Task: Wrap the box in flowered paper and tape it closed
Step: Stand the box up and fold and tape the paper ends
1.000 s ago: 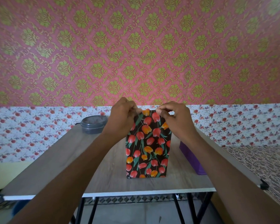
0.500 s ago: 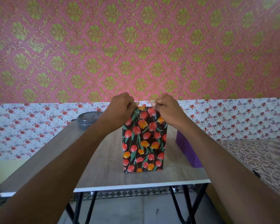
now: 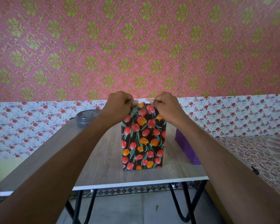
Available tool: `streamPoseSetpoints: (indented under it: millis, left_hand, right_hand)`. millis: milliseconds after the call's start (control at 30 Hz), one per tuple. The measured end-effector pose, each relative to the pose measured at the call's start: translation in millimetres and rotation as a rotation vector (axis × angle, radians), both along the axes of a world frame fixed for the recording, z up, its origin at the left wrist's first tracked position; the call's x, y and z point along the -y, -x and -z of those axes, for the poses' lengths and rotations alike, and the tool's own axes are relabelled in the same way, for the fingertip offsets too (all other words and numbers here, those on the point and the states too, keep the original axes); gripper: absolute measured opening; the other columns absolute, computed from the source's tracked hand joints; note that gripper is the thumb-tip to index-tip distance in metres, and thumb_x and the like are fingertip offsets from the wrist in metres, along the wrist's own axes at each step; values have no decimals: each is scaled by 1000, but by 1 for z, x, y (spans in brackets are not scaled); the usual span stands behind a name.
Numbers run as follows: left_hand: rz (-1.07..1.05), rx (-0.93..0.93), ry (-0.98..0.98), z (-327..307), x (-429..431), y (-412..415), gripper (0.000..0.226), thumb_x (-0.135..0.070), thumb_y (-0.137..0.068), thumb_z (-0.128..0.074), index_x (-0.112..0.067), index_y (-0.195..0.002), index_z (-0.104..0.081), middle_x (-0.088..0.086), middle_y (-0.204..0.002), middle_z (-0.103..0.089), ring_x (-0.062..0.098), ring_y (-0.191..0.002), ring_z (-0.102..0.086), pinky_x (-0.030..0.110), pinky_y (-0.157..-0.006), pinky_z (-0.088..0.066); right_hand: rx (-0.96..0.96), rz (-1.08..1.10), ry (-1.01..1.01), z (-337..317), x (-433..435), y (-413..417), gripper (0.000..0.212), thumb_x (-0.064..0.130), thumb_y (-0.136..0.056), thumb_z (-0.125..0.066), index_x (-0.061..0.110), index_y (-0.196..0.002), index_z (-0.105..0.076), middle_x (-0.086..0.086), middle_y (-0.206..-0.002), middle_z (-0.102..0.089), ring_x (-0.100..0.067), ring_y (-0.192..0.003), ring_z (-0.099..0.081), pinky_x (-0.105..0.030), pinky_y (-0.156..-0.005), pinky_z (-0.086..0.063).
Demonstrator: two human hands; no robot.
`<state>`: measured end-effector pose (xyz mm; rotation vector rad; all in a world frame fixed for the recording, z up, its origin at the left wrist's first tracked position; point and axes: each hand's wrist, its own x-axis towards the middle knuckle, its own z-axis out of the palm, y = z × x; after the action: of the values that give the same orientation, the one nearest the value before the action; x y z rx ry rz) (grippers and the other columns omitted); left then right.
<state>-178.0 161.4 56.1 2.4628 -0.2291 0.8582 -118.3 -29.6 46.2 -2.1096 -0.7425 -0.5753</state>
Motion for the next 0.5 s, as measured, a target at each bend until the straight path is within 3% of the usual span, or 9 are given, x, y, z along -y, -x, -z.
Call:
streamPoseSetpoints:
  millis: [67,100,133,200,300,400,500]
  left_hand:
    - [-68,27,-15,-1,5,-3,30,-20,-96,-68,1,-75,-70,1,-60,-61,5,-54,-52,12,-57,-41]
    - [-94,40,-8,-2,6,-4,27,-19,-93,-72,0,-75,-72,3,-62,-64,6,-55,-56,13,-58,-44]
    - [-111,47,0,-3,6,-5,25,-20,-89,-76,0,-74,-73,6,-65,-68,10,-58,-61,16,-60,-47]
    - [-131,38,-23,-4,6,-7,27,-24,-85,-80,-2,-71,-73,10,-67,-71,18,-64,-67,24,-68,-53]
    - [-155,-7,-83,-6,8,-11,27,-23,-86,-80,-2,-71,-71,12,-68,-70,21,-68,-67,30,-73,-55]
    - [-187,-15,-153,-6,11,-15,24,-20,-91,-72,-2,-76,-68,12,-72,-67,18,-63,-57,31,-71,-51]
    - [-211,10,-219,-1,13,-16,19,-12,-92,-62,-5,-75,-62,11,-75,-60,19,-65,-53,40,-77,-56]
  right_hand:
    - [12,31,19,0,-1,-4,54,12,-99,-62,2,-52,-39,-15,-56,-33,-27,-51,-41,-4,-72,-46]
    - [4,54,29,-1,-1,-7,53,14,-97,-65,-2,-51,-45,-13,-53,-35,-25,-48,-41,-21,-74,-56]
    - [-13,83,37,-2,-2,-9,50,16,-94,-68,-6,-53,-51,-11,-51,-36,-23,-47,-42,-35,-74,-59]
    - [-52,144,51,-4,-4,-11,42,16,-87,-73,0,-54,-54,-7,-47,-34,-20,-48,-42,-48,-75,-59]
    - [-80,181,66,-7,-7,-13,40,17,-82,-76,9,-55,-47,-2,-45,-29,-20,-49,-40,-47,-68,-58]
    - [-85,199,84,-9,-9,-14,48,20,-81,-80,10,-53,-42,-1,-45,-30,-20,-45,-37,-32,-54,-42]
    - [-97,237,92,-10,-11,-13,56,27,-77,-85,13,-53,-37,0,-47,-32,-16,-45,-35,-29,-54,-32]
